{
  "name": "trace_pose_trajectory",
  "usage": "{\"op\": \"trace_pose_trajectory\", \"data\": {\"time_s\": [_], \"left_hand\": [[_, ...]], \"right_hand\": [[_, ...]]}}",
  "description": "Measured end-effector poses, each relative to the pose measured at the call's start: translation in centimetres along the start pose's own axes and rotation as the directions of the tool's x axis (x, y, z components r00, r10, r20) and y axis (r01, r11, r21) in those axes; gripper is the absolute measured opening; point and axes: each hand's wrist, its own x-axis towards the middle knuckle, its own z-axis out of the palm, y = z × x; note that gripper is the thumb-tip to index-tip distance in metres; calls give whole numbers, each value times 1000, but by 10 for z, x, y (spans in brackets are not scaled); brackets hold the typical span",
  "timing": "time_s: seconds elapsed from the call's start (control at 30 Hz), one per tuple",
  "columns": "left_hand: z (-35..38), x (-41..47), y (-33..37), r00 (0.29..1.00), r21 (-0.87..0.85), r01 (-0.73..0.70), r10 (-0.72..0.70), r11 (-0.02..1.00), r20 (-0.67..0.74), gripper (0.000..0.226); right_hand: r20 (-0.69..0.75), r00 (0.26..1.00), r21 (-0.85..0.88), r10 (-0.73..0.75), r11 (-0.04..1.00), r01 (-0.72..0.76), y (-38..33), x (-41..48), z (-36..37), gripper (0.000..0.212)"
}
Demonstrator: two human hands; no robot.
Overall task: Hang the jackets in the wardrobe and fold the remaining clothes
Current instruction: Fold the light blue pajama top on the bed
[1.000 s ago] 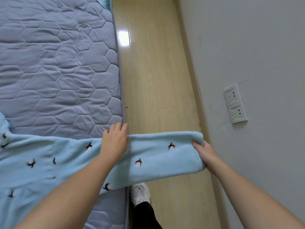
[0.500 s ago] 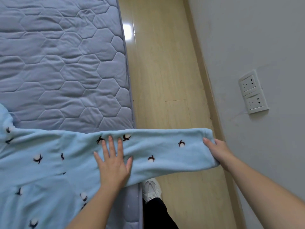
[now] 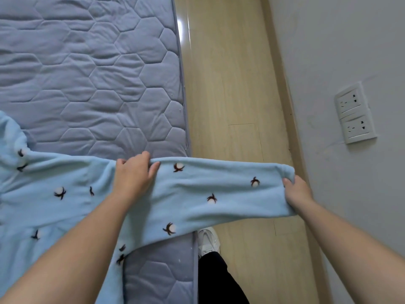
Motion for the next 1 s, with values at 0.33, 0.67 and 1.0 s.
{"op": "trace_pose_trajectory", "data": {"time_s": [0.33, 0.67, 1.0], "left_hand": [[1, -16, 63, 969, 60, -245, 243, 968, 37, 40], [9, 49, 121, 905, -162, -162, 212, 973, 369, 18], [-99, -71, 147, 811, -819, 572, 123, 30, 571, 15]], "right_hand": [[-73, 992, 138, -105, 984, 114, 1, -10, -14, 33], [15, 992, 256, -122, 960, 114, 20, 5, -14, 26], [536, 783, 593, -317, 801, -82, -93, -122, -16, 39]]}}
